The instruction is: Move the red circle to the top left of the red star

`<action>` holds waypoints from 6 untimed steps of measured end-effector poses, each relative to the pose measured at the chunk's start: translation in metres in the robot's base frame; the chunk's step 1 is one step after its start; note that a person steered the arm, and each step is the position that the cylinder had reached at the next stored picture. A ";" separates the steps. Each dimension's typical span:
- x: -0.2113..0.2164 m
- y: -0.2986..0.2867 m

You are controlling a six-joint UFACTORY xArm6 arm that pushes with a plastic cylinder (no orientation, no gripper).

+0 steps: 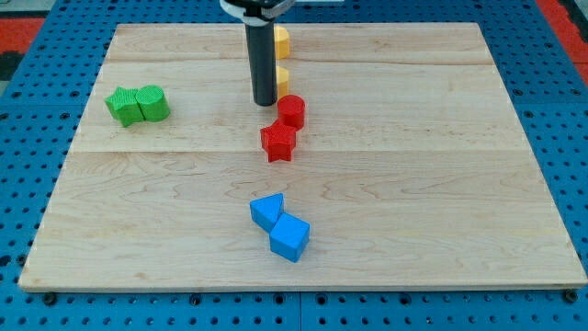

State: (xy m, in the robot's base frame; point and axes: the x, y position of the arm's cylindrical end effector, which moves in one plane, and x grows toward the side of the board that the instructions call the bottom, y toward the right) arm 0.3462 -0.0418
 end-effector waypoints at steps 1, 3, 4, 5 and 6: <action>-0.007 0.008; 0.043 0.097; 0.055 0.071; 0.053 0.034; 0.060 0.054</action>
